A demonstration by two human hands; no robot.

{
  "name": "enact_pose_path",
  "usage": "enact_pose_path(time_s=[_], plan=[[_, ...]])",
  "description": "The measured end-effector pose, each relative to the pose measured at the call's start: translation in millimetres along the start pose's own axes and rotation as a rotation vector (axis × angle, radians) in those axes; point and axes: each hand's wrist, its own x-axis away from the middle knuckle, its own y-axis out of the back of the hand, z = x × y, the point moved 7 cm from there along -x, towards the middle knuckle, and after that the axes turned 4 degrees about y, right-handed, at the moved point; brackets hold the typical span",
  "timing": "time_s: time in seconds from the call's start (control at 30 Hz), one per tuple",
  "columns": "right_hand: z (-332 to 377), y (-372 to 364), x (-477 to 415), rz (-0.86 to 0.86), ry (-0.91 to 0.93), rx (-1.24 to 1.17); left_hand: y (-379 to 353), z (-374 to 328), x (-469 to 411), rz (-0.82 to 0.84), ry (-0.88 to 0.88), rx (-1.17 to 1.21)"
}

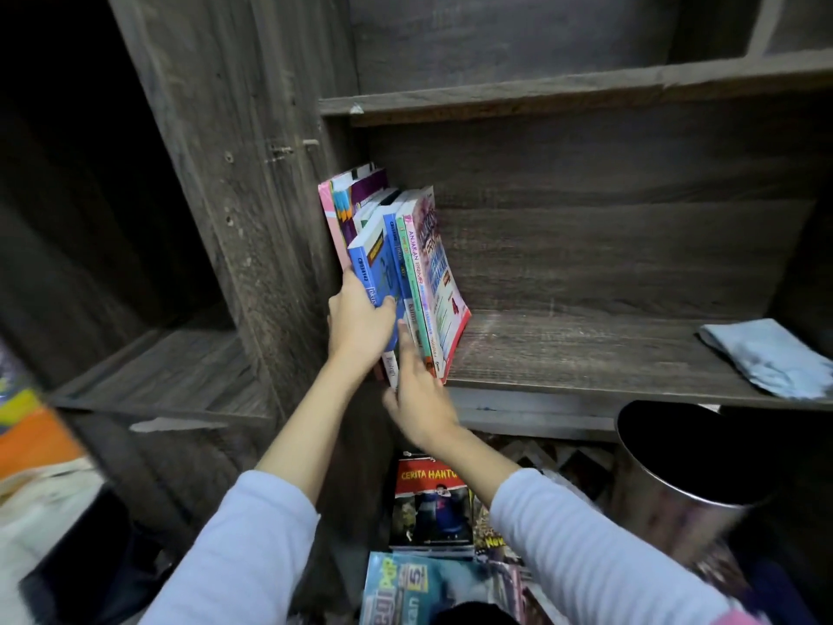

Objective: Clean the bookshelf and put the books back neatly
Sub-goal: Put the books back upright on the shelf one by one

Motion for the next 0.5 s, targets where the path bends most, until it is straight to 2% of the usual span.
enact_pose_path(time_s=[0.3, 0.5], plan=[[36, 35, 46, -0.033, -0.019, 0.157, 32, -34, 39, -0.043, -0.081, -0.052], [66, 72, 74, -0.094, 0.008, 0.137, 60, -77, 66, -0.116, -0.187, -0.091]])
